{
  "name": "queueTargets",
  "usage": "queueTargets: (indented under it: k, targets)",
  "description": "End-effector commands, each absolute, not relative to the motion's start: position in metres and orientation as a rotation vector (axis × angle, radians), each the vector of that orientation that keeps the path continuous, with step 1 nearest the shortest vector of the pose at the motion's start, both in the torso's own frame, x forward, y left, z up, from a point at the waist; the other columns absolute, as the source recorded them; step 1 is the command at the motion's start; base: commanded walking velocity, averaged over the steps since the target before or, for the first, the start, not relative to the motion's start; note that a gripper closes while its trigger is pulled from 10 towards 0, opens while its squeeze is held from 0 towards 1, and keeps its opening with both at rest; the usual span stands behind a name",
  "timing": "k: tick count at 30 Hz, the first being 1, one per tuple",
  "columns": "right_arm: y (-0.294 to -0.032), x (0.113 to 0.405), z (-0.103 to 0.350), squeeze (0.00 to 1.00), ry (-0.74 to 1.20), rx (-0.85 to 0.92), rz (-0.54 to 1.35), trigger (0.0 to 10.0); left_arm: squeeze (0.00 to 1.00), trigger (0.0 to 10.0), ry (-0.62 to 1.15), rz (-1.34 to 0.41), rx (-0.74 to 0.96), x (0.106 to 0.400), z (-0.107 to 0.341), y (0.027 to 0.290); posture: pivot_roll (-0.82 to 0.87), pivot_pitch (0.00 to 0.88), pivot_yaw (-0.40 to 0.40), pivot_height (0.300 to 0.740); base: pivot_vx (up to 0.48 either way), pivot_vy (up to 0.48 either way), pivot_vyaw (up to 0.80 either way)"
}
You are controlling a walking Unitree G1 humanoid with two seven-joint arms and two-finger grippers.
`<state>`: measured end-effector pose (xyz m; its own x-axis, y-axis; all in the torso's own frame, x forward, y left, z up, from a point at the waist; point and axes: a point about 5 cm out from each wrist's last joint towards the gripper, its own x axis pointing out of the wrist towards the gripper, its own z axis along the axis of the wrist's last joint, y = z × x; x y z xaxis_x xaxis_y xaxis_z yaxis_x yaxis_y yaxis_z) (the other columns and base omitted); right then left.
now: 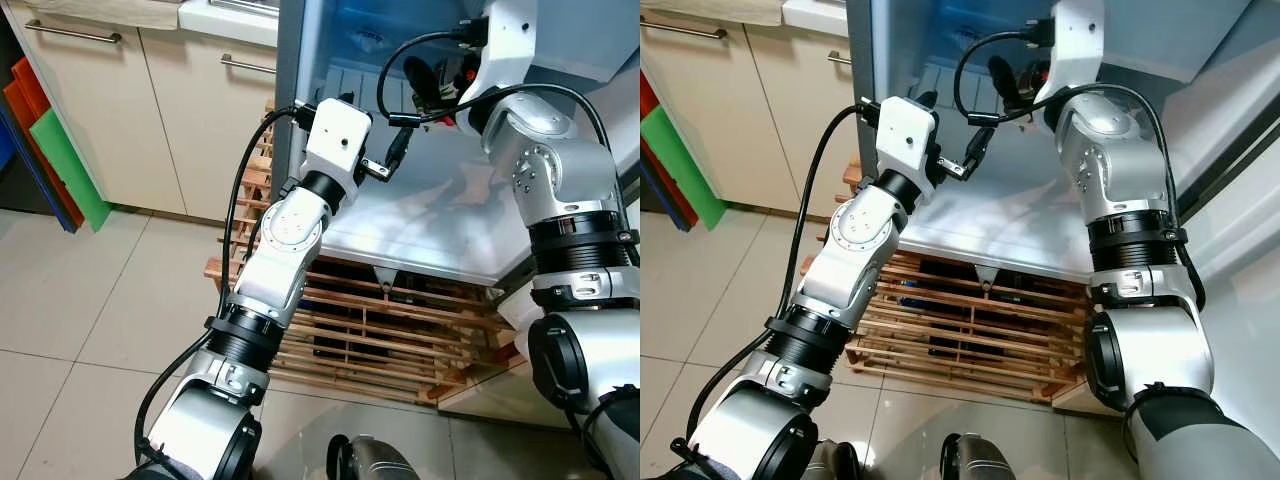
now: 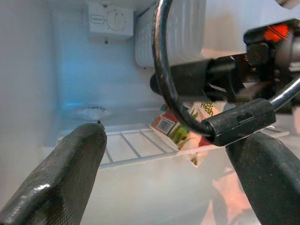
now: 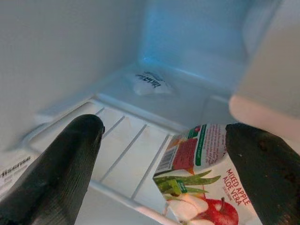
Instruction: Restocking fridge
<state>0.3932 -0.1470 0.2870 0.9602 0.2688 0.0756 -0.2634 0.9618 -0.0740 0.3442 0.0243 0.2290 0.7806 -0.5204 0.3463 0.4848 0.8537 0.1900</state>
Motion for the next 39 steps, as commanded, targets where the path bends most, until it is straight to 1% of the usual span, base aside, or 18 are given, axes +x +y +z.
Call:
queueTargets:
  k: [1, 4, 7, 10, 15, 16, 17, 18, 19, 20, 26, 28, 31, 32, 33, 34, 37, 39]
  targets:
    - [-0.147, 0.389, 0.29, 1.0, -0.124, -0.094, 0.287, 10.0, 0.0, 10.0, -0.413, -0.554, 0.101, 0.341, 0.231, 0.021, -0.23, 0.09, -0.112, 0.74, 0.0, 0.0, 0.0]
    - [-0.145, 0.387, 0.286, 1.0, -0.128, -0.073, 0.315, 10.0, 0.0, 10.0, -0.414, -0.552, 0.099, 0.34, 0.232, 0.022, -0.23, 0.09, -0.114, 0.74, 0.0, 0.0, 0.0]
    - [-0.143, 0.382, 0.287, 1.0, -0.163, -0.009, 0.352, 10.0, 0.0, 10.0, -0.419, -0.557, 0.089, 0.339, 0.232, 0.022, -0.23, 0.078, -0.114, 0.74, 0.0, 0.0, 0.0]
    - [-0.149, 0.377, 0.284, 1.0, -0.19, 0.075, 0.334, 10.0, 0.0, 10.0, -0.425, -0.577, 0.053, 0.334, 0.23, 0.027, -0.22, 0.061, -0.106, 0.74, 0.0, 0.0, 0.0]
    - [-0.167, 0.363, 0.262, 1.0, -0.194, 0.09, 0.241, 10.0, 0.0, 10.0, -0.372, -0.574, 0.01, 0.324, 0.214, 0.048, -0.22, 0.031, -0.08, 0.74, 0.0, 0.0, 0.0]
    - [-0.167, 0.363, 0.262, 1.0, -0.194, 0.09, 0.241, 10.0, 0.0, 10.0, -0.372, -0.574, 0.01, 0.324, 0.214, 0.048, -0.22, 0.031, -0.08, 0.74, 0.0, 0.0, 0.0]
    - [-0.171, 0.361, 0.256, 0.91, -0.185, 0.094, 0.218, 10.0, 0.0, 10.0, -0.353, -0.559, -0.006, 0.323, 0.21, 0.054, -0.22, 0.024, -0.07, 0.74, 0.0, 0.0, 0.0]
    - [-0.173, 0.358, 0.251, 0.65, -0.177, 0.099, 0.202, 10.0, 0.0, 10.0, -0.336, -0.543, -0.01, 0.323, 0.207, 0.059, -0.22, 0.018, -0.062, 0.74, 0.0, 0.0, 0.0]
    - [-0.175, 0.357, 0.247, 0.65, -0.172, 0.101, 0.194, 10.0, 0.0, 10.0, -0.326, -0.533, -0.012, 0.323, 0.205, 0.062, -0.22, 0.018, -0.062, 0.74, 0.0, 0.0, 0.0]
    - [-0.175, 0.356, 0.243, 0.0, -0.167, 0.093, 0.186, 10.0, 0.0, 10.0, -0.317, -0.523, -0.011, 0.324, 0.204, 0.065, -0.22, 0.01, -0.043, 0.74, 0.0, 0.0, 0.0]
    - [-0.178, 0.35, 0.229, 0.0, -0.206, 0.083, 0.091, 10.0, 0.0, 10.0, -0.307, -0.483, 0.013, 0.322, 0.203, 0.075, -0.21, 0.0, -0.019, 0.74, 0.0, 0.0, 0.0]
    - [-0.182, 0.34, 0.216, 0.0, -0.233, 0.011, 0.023, 10.0, 0.0, 10.0, -0.284, -0.444, 0.029, 0.318, 0.195, 0.089, -0.21, 0.001, -0.007, 0.74, 0.0, 0.0, 0.0]
    - [-0.189, 0.322, 0.19, 0.0, -0.19, 0.048, -0.034, 10.0, 0.0, 10.0, -0.186, -0.366, -0.031, 0.306, 0.173, 0.113, -0.21, 0.001, 0.002, 0.74, 0.0, 0.0, 0.0]
    - [-0.189, 0.322, 0.19, 0.0, -0.19, 0.048, -0.034, 10.0, 0.0, 10.0, -0.186, -0.366, -0.031, 0.306, 0.173, 0.113, -0.21, 0.001, 0.002, 0.74, 0.0, 0.0, 0.0]
    - [-0.193, 0.313, 0.178, 0.0, -0.175, 0.066, -0.055, 10.0, 0.0, 10.0, -0.161, -0.331, -0.045, 0.303, 0.167, 0.123, -0.21, 0.001, 0.005, 0.74, 0.0, 0.0, 0.0]
    - [-0.193, 0.311, 0.176, 0.0, -0.18, 0.089, -0.054, 10.0, 0.0, 10.0, -0.155, -0.316, -0.048, 0.302, 0.166, 0.125, -0.21, 0.003, 0.007, 0.74, 0.0, 0.0, 0.0]
    - [-0.188, 0.309, 0.175, 0.0, -0.199, 0.098, -0.034, 10.0, 0.0, 10.0, -0.145, -0.257, -0.059, 0.308, 0.165, 0.133, -0.22, 0.011, 0.019, 0.74, 0.0, 0.0, 0.0]
    - [-0.182, 0.31, 0.17, 0.0, -0.195, 0.083, -0.027, 10.0, 0.0, 10.0, -0.147, -0.252, -0.05, 0.313, 0.166, 0.132, -0.22, 0.0, 0.019, 0.74, 0.0, 0.0, 0.0]
